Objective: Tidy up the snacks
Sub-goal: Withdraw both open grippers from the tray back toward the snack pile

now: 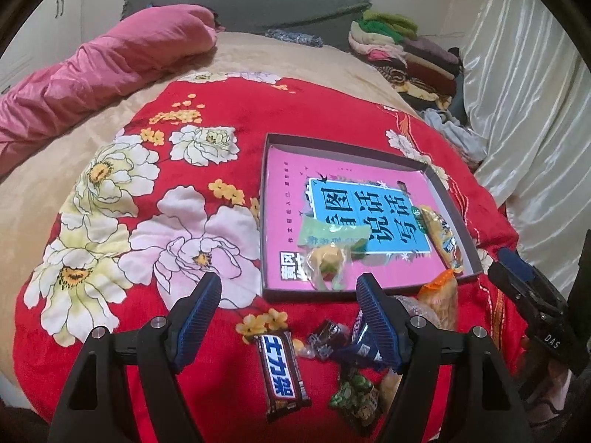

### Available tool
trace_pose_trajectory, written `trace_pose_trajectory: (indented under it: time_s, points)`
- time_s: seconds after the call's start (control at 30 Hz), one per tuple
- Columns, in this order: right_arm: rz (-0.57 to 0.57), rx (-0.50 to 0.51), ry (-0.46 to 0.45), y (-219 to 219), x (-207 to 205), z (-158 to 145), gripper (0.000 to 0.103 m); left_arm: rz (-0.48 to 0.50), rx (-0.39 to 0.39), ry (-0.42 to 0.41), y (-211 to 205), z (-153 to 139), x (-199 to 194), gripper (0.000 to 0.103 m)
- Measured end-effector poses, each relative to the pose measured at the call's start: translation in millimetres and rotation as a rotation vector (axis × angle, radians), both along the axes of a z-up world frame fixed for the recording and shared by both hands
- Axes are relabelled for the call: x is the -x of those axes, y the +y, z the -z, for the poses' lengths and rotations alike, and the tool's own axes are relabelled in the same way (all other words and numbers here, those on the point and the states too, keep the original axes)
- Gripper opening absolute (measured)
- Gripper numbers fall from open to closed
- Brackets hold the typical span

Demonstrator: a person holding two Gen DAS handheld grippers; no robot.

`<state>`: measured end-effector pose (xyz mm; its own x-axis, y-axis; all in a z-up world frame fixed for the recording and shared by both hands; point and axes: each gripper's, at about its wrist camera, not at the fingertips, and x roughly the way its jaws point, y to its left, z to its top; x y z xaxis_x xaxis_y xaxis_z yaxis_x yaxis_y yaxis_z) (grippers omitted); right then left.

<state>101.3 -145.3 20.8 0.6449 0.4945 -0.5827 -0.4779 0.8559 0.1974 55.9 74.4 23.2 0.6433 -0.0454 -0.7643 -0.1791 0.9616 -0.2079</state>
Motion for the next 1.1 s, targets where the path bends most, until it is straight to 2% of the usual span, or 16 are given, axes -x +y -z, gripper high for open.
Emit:
trace_pose_trajectory:
  time_s: [0.4, 1.1]
  points:
    - [-0.017, 0.059, -0.001, 8, 15, 3, 0.078, -0.001, 0.013, 0.023, 2, 3, 13, 0.077]
    - [-0.028, 0.138, 0.075, 13, 21, 23, 0.078, 0.006, 0.016, 0.111, 3, 27, 25, 0.077]
